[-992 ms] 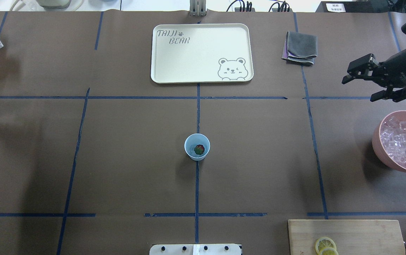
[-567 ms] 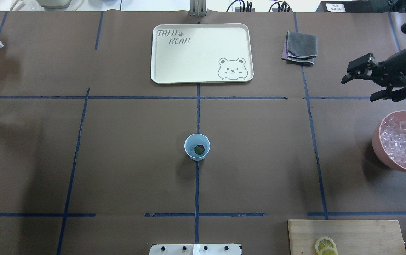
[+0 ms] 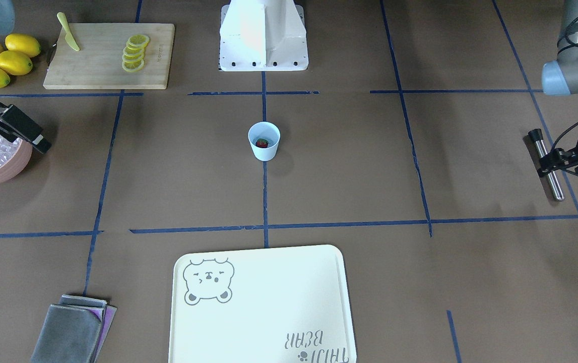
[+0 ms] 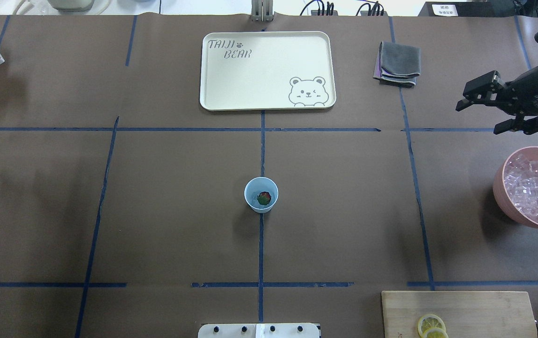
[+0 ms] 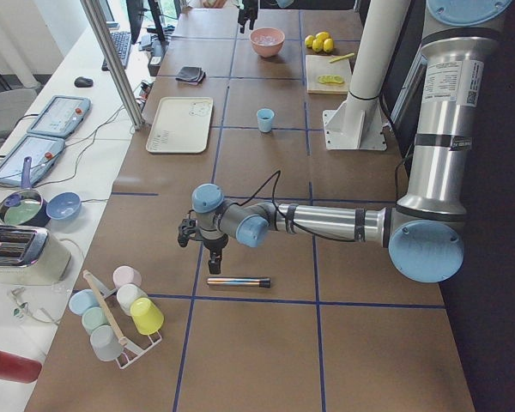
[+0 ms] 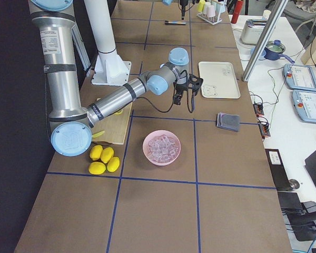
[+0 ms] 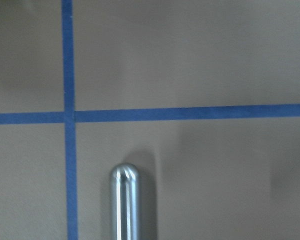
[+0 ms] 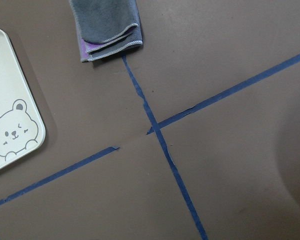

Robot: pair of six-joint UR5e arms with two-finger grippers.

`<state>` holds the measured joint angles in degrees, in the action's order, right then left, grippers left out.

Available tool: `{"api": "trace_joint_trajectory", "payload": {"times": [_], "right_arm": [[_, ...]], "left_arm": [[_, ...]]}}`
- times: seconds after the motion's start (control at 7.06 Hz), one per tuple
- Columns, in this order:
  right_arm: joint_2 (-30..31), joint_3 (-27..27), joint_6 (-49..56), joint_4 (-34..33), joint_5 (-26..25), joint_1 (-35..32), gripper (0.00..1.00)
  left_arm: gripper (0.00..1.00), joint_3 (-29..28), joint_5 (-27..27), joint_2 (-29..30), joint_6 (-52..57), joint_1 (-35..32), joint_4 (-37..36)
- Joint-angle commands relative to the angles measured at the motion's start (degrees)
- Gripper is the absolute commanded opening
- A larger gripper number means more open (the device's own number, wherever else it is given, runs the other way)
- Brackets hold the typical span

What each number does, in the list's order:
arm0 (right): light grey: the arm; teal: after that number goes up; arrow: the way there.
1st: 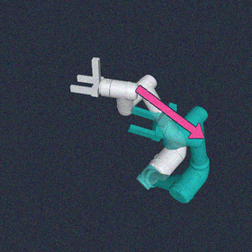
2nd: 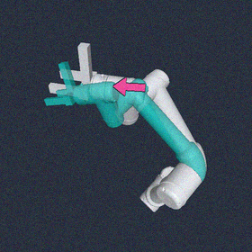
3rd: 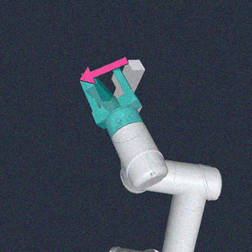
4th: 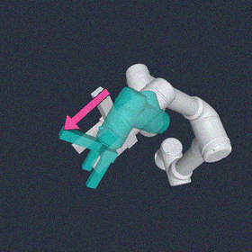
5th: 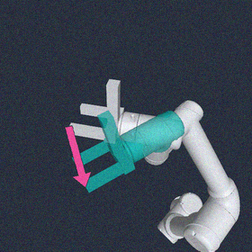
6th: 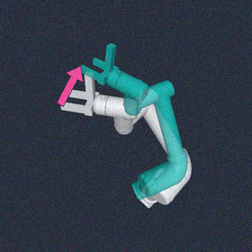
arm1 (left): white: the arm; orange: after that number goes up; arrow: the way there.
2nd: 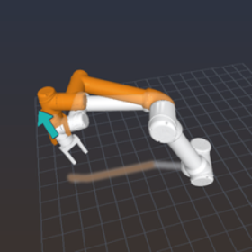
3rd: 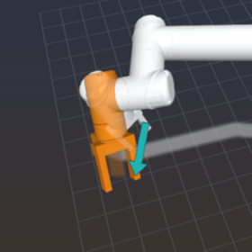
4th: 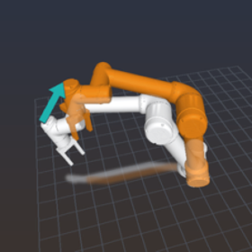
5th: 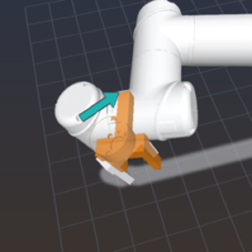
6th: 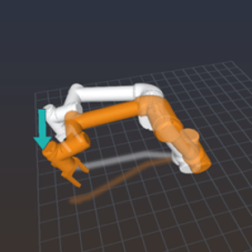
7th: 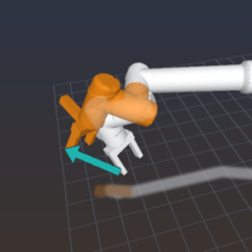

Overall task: Mash ice and strawberries in cup
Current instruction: 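Lower the muddler onto the table and open the left gripper while the right arm withdraws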

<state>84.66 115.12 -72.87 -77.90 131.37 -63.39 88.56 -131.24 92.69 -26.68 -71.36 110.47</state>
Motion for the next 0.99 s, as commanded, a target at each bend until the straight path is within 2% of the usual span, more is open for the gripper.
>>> {"api": "trace_joint_trajectory", "payload": {"times": [0.0,0.14,0.43,0.57,0.71,0.85], "right_arm": [[2.1,-1.6,10.8,-0.7,4.4,-6.7,1.00],[2.4,-3.7,16.8,-0.9,6.1,-9.8,1.00],[2.1,-10.3,34.7,-4.5,6.1,-14.3,1.00],[2.0,-14.1,43.2,-4.6,6.1,-17.4,1.00],[2.4,-16.3,50.6,-5.7,6.0,-19.7,1.00],[3.3,-17.1,60.9,-8.8,6.0,-20.8,1.00]], "left_arm": [[1.00,3.6,-6.6,-1.8,10.4,-7.5,-2.1],[1.00,5.6,-6.5,-1.7,18.3,-11.2,-9.1],[1.00,8.5,-6.6,-1.3,30.6,-18.1,-22.5],[1.00,9.6,-7.1,-1.1,31.7,-18.4,-27.3],[1.00,12.1,-7.4,-1.3,31.7,-18.2,-30.1],[1.00,12.3,-7.5,-1.8,31.7,-18.2,-31.7]]}}
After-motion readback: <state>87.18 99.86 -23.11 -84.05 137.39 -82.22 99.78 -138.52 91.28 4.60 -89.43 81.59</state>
